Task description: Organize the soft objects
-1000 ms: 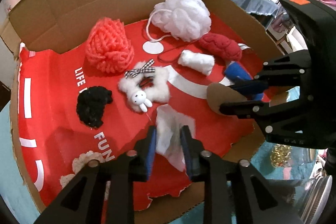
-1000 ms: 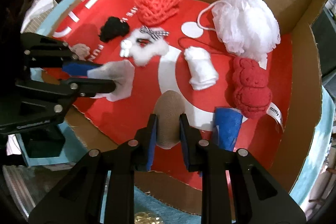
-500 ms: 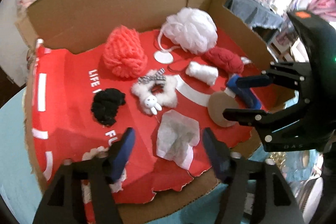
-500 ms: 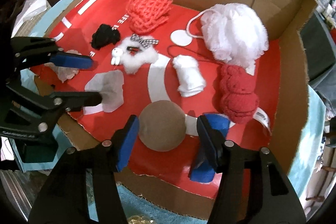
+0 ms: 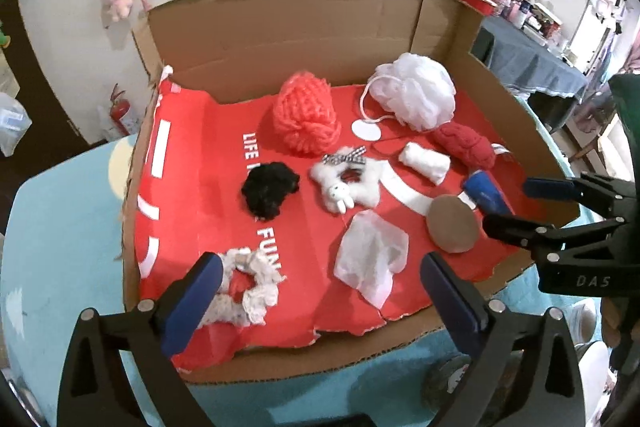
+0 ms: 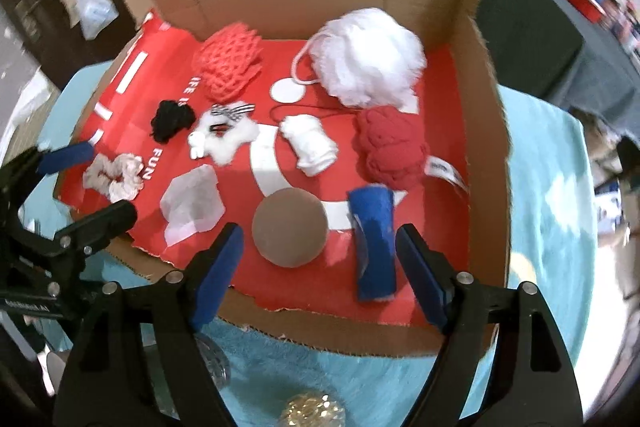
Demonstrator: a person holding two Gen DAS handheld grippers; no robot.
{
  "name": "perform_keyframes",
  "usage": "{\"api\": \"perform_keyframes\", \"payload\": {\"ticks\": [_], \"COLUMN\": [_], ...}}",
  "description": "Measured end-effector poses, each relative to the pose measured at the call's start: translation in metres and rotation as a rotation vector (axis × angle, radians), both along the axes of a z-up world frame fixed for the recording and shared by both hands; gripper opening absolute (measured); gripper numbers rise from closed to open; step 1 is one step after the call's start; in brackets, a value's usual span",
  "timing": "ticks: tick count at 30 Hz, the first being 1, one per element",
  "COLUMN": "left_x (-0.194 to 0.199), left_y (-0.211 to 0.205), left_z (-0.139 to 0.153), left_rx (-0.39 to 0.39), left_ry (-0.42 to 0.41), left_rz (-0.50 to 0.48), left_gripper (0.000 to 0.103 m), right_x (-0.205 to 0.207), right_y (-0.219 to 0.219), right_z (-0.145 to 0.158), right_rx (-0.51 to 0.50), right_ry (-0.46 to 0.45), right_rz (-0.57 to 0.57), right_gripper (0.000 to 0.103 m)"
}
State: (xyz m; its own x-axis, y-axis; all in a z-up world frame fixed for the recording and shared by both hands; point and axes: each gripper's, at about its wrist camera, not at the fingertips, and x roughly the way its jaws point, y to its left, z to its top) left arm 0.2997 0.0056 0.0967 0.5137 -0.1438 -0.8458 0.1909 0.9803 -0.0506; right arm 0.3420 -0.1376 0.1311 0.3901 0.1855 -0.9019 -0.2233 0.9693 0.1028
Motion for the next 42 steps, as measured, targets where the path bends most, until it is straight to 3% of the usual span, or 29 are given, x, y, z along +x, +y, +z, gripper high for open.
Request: {"api": "perform_keyframes", "payload": {"ticks": [12,42], "left_x": [-0.003,-0.013], "left_y": [0.004,0.007], "left_z": [-0.015,-0.011], "left_rx": [0.004,0.013], "left_ry": [0.032,0.050], "left_rz": [0.087,0.104], "left_gripper": [0.101,0.101], "right_x": [-0.013,-0.019], "right_y": [0.003,0.003], "right_z": [-0.012,-0.013], "right_rx": [-0.009,-0.027], "right_ry": [0.001,-0.006], "right_rz": [-0.046,-0.041], "right_gripper": [0.078,0.078]}}
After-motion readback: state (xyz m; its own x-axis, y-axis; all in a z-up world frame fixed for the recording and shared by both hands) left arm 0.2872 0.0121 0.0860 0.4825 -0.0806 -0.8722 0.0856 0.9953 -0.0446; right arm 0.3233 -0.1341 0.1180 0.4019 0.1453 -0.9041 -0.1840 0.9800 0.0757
